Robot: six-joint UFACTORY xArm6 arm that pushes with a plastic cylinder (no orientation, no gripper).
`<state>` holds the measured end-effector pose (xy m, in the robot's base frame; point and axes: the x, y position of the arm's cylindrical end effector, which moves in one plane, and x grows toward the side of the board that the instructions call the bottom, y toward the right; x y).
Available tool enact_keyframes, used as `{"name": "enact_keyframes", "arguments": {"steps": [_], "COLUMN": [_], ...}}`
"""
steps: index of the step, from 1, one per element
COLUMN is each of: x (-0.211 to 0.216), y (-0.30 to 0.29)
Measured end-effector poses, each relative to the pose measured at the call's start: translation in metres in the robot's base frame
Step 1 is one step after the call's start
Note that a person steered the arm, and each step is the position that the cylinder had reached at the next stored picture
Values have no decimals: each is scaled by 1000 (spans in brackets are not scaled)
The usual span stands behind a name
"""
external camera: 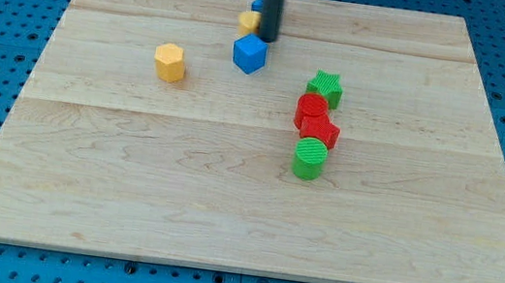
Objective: Slide the yellow heart towards the yellow hexagon
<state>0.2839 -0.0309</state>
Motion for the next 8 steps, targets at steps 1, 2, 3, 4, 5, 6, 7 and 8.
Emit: {"name": "enact_keyframes", "arguments": {"steps": [1, 2, 3, 4, 5, 6, 7, 8], "x": [-6, -24, -27, -25, -46, -35, 1, 26], "y": [5, 16, -37, -91, -107, -137, -117, -111]}}
